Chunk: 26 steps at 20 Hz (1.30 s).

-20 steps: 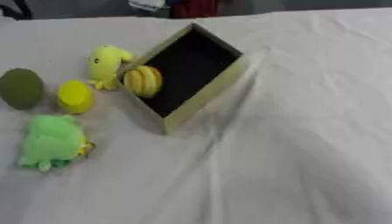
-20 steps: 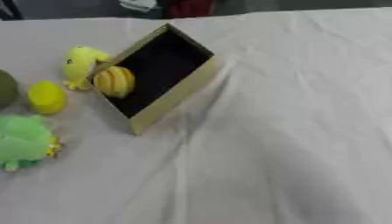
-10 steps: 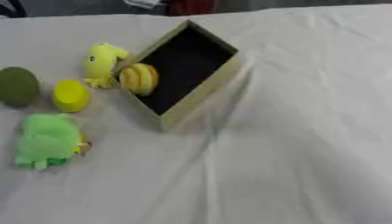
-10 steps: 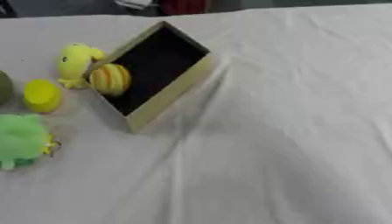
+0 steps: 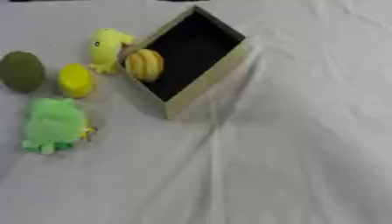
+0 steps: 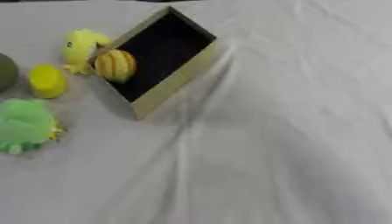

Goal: Pick up objects on the table and place them in the box.

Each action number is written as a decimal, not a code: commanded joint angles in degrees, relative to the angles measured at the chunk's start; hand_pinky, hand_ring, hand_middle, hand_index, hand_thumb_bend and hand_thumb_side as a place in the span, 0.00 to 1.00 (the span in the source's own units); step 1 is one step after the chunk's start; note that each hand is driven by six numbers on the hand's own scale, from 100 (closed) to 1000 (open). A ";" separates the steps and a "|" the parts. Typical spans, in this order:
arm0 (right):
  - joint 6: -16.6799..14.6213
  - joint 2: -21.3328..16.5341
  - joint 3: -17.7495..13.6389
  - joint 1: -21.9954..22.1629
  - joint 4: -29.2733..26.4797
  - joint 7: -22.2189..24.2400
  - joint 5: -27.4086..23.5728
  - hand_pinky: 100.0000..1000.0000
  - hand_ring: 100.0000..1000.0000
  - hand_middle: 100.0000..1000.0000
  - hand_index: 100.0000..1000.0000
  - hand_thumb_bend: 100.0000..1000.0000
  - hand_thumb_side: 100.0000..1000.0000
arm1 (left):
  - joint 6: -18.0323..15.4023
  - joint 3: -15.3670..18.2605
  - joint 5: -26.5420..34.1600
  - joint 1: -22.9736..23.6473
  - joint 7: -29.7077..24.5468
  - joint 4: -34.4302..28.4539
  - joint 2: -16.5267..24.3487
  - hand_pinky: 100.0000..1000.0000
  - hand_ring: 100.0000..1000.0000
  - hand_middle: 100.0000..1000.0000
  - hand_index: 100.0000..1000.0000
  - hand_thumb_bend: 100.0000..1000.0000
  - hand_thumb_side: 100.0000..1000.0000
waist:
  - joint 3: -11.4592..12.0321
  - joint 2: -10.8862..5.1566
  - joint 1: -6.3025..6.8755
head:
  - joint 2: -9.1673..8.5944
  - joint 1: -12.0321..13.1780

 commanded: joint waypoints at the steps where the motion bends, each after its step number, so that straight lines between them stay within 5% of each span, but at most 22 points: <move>1: -0.84 -2.82 -0.18 -0.04 -0.89 -0.37 1.01 0.87 0.90 0.70 0.78 0.00 0.38 | -1.35 -0.40 -2.28 -0.77 -6.84 -0.26 3.87 0.86 0.81 0.81 0.93 0.68 0.66 | 0.20 -1.51 -0.03 | 0.14 0.49; 11: -0.81 -2.64 0.20 -0.21 -0.89 -0.57 1.21 0.87 0.90 0.69 0.77 0.00 0.37 | 0.12 -3.19 -1.96 -1.84 -20.75 0.73 4.70 0.88 0.83 0.83 0.93 0.76 0.57 | 0.38 -1.78 -0.18 | -0.08 0.45; 26: -0.35 -1.88 0.84 -0.06 -0.89 0.70 1.06 0.88 0.90 0.68 0.77 0.00 0.39 | 2.42 -9.74 2.53 -5.66 -29.41 9.66 1.37 0.86 0.83 0.83 0.93 0.76 0.52 | 0.10 -1.74 -0.63 | -0.67 0.54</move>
